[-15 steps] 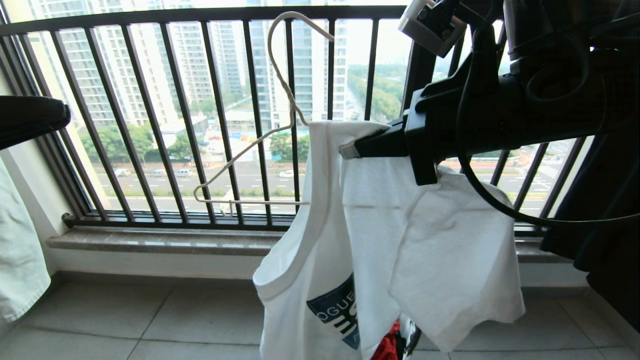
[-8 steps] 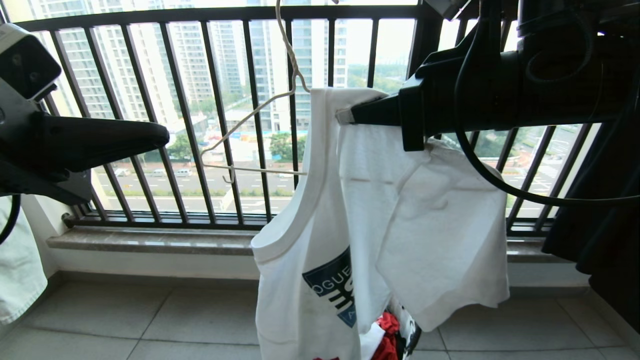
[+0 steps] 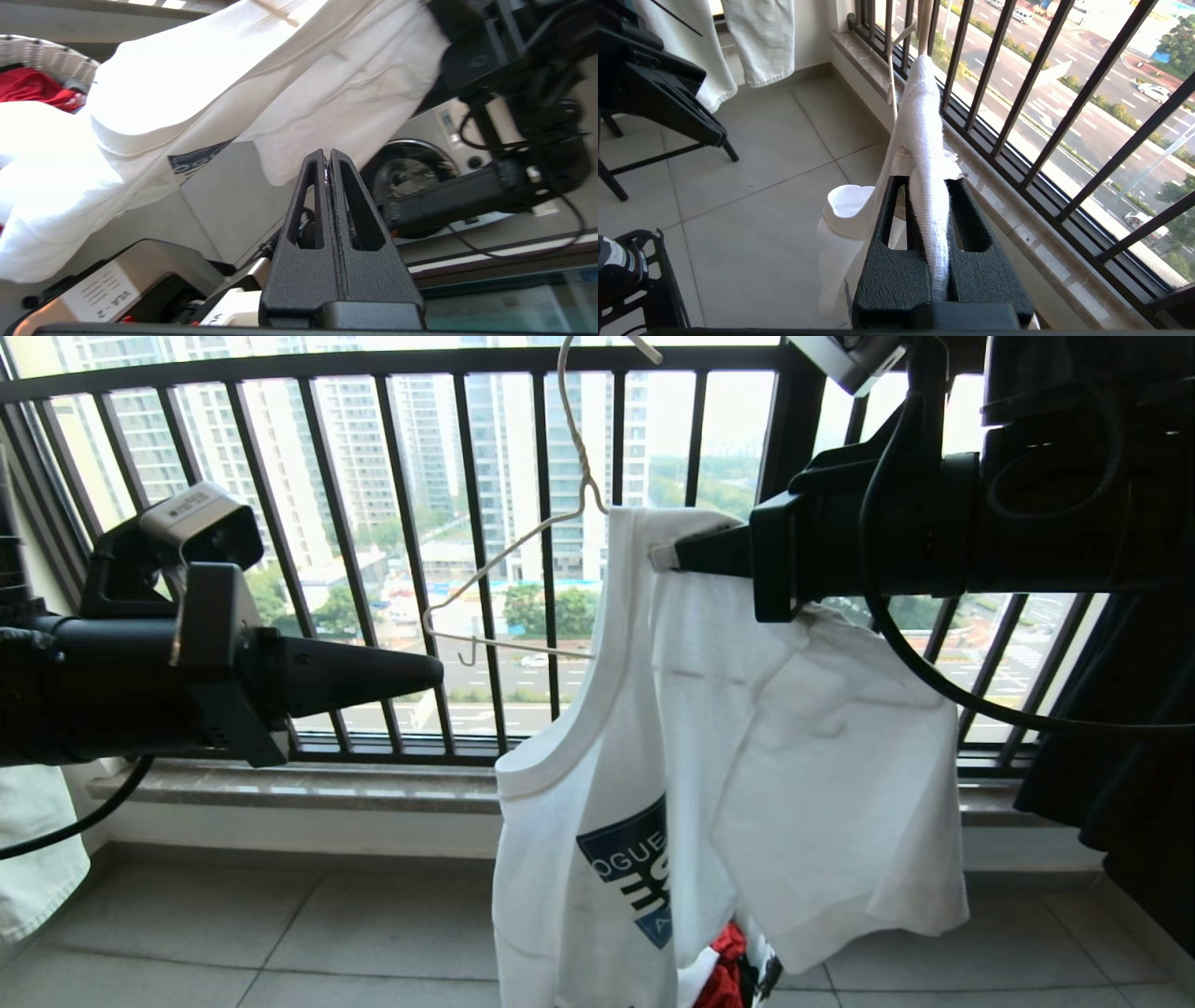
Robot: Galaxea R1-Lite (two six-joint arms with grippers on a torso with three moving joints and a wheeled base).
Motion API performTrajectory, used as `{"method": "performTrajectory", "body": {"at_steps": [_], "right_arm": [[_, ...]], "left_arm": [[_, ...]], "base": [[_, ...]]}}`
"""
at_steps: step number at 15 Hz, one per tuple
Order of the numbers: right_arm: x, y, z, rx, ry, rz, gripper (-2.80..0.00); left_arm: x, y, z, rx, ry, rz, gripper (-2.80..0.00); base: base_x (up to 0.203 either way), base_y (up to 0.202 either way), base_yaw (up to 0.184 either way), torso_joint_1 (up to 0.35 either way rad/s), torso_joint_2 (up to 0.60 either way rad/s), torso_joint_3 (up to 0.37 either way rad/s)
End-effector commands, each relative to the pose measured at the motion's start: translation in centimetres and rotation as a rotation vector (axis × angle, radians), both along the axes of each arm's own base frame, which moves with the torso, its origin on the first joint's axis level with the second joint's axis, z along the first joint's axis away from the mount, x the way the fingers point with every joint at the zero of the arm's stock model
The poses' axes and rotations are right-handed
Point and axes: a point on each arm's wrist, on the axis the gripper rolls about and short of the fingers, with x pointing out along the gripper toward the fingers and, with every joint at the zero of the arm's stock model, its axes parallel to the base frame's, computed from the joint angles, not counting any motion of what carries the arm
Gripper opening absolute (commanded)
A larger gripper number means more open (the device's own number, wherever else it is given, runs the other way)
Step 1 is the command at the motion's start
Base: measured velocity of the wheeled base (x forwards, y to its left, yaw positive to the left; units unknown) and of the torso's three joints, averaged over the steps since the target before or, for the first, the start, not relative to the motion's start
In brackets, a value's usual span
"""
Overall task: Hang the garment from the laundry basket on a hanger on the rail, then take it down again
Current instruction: Hang the clothes on the clothes rack
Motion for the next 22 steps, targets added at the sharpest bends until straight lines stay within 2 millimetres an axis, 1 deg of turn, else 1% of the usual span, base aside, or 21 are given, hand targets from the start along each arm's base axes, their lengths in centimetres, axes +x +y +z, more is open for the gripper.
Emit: {"method": "performTrajectory", "body": {"at_steps": [1, 2, 4, 5, 7, 9, 11, 16, 19, 22], "right_arm": [[-0.1, 0.0, -0.4, 0.004, -0.002, 0.0, -2.8], [-0.1, 0.0, -0.5, 0.004, 0.005, -0.001, -2.8], [-0.5, -0.4, -0.6, 0.025, 0.031, -0.007, -2.8], [-0.6, -0.5, -1.0, 0.025, 0.036, -0.01, -2.8], [-0.9, -0.8, -1.3, 0.043, 0.009, -0.012, -2.8], [-1.2, -1.0, -2.1, 0.043, 0.008, -0.023, -2.8], [-1.6, -1.3, -2.8, 0.029, 0.029, -0.027, -2.8], [-1.6, -1.3, -4.4, -0.001, 0.072, -0.025, -2.8], [-1.5, -1.2, -3.7, 0.046, 0.01, -0.027, -2.8], [-2.0, -1.5, -3.2, 0.077, 0.013, -0.026, -2.8]], "left_arm": [[0.0, -2.5, -1.3, 0.182, 0.007, 0.066, -2.8], [0.0, -2.9, -1.6, 0.215, 0.004, 0.071, -2.8], [0.9, -3.3, -2.4, 0.235, 0.034, 0.071, -2.8], [1.3, -3.5, -2.8, 0.244, 0.048, 0.071, -2.8], [1.5, -3.5, -2.8, 0.251, 0.045, 0.09, -2.8], [1.4, -3.3, -2.3, 0.254, 0.024, 0.133, -2.8], [1.7, -3.3, -1.8, 0.254, 0.022, 0.166, -2.8], [2.6, -3.7, -2.7, 0.273, 0.05, 0.162, -2.8], [3.3, -4.1, -3.4, 0.289, 0.075, 0.158, -2.8], [3.7, -4.3, -4.1, 0.302, 0.094, 0.155, -2.8]], "base": [[0.0, 0.0, 0.0, 0.0, 0.0, 0.0], [0.0, 0.0, 0.0, 0.0, 0.0, 0.0], [0.0, 0.0, 0.0, 0.0, 0.0, 0.0], [0.0, 0.0, 0.0, 0.0, 0.0, 0.0], [0.0, 0.0, 0.0, 0.0, 0.0, 0.0], [0.0, 0.0, 0.0, 0.0, 0.0, 0.0], [0.0, 0.0, 0.0, 0.0, 0.0, 0.0], [0.0, 0.0, 0.0, 0.0, 0.0, 0.0], [0.0, 0.0, 0.0, 0.0, 0.0, 0.0], [0.0, 0.0, 0.0, 0.0, 0.0, 0.0]]}}
